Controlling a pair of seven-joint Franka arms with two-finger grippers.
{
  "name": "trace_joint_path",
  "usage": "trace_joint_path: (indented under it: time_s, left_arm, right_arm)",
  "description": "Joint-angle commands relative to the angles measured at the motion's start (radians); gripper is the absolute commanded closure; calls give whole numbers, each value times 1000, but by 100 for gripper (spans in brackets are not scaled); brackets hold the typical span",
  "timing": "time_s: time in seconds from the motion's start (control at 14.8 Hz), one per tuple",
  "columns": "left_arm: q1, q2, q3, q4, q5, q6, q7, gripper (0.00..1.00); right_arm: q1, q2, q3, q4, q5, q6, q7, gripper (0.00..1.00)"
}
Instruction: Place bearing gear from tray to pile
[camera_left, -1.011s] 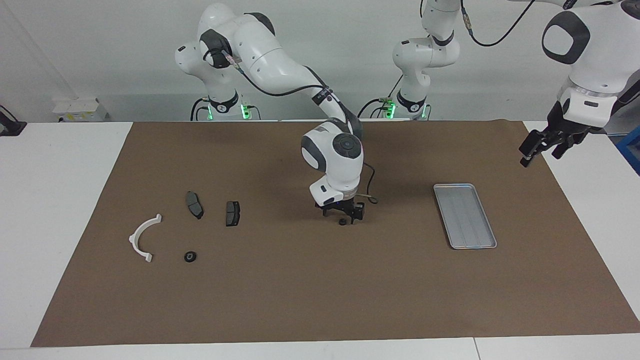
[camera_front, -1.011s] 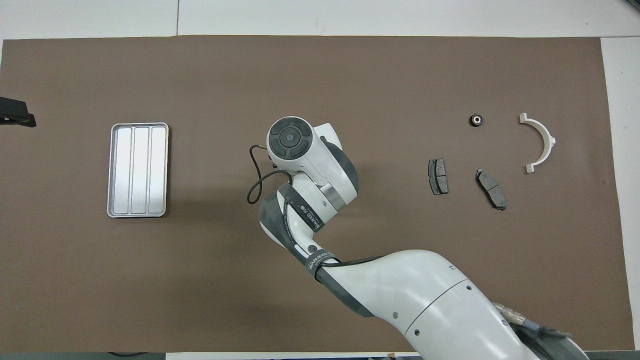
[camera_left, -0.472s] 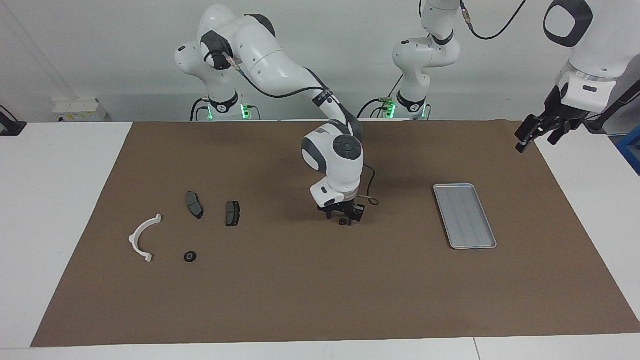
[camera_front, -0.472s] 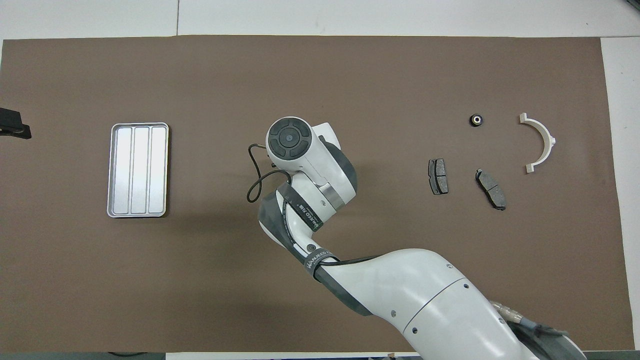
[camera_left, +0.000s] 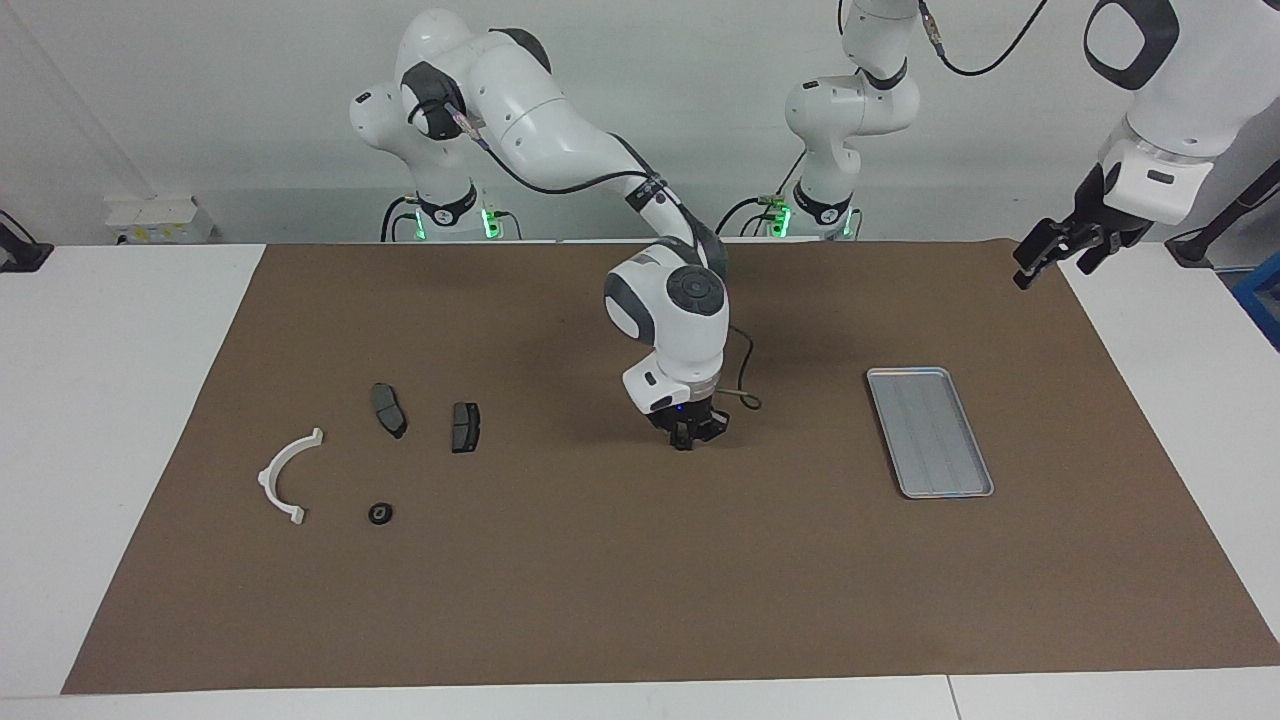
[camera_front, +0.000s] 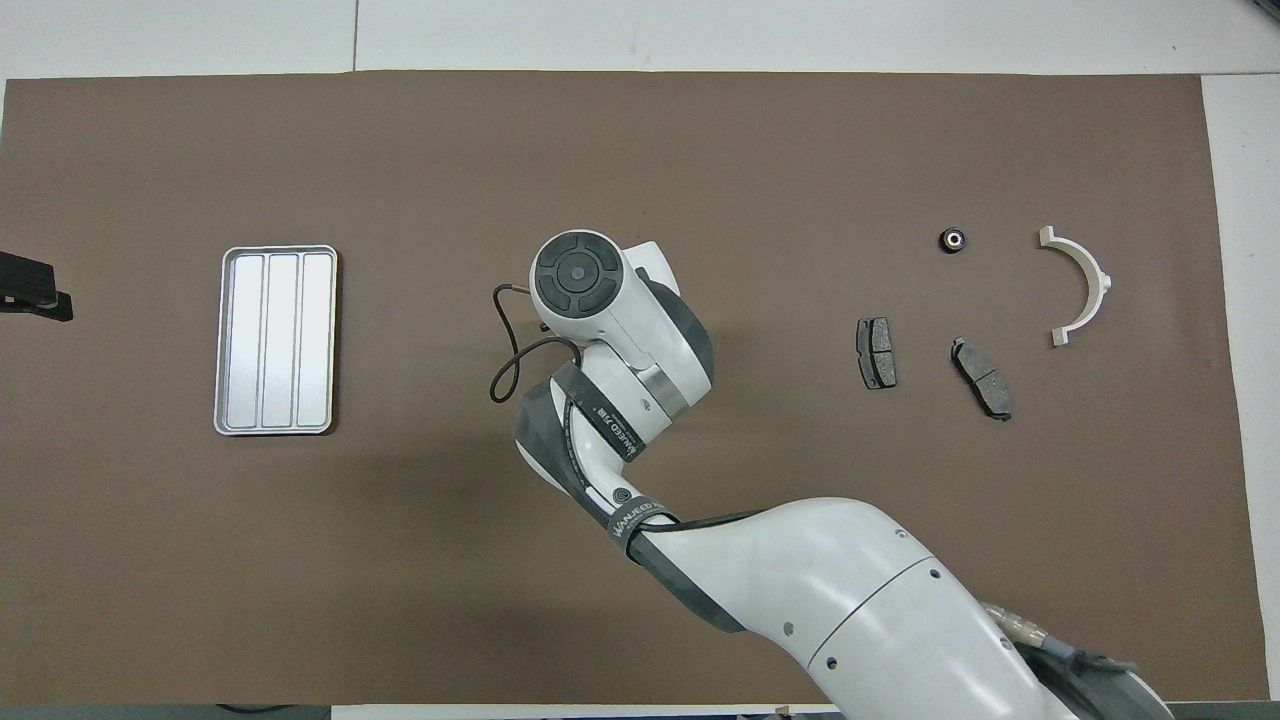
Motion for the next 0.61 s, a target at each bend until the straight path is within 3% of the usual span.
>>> trace_joint_path:
  time_s: [0.0, 0.13, 0.27, 0.4, 0.54]
  left_arm:
    - [-39, -70, 9, -70, 8, -11, -11, 0]
    - [-46, -80, 9, -90, 8, -13, -11, 0]
    - [-46, -125, 9, -139, 8, -10, -13, 0]
    - [-46, -125, 10, -132, 8, -15, -10, 0]
    - [-60, -117, 21, -122, 7, -21, -11, 0]
  right_arm:
    - [-22, 23, 8, 23, -7, -35, -5, 100]
    - [-77, 1, 3, 113, -5, -220, -145, 100]
    - [-201, -37, 7, 202, -4, -406, -441, 100]
    - [-298, -82, 4, 199, -13, -443, -693, 100]
    - [-349, -86, 7, 192, -48, -434, -804, 100]
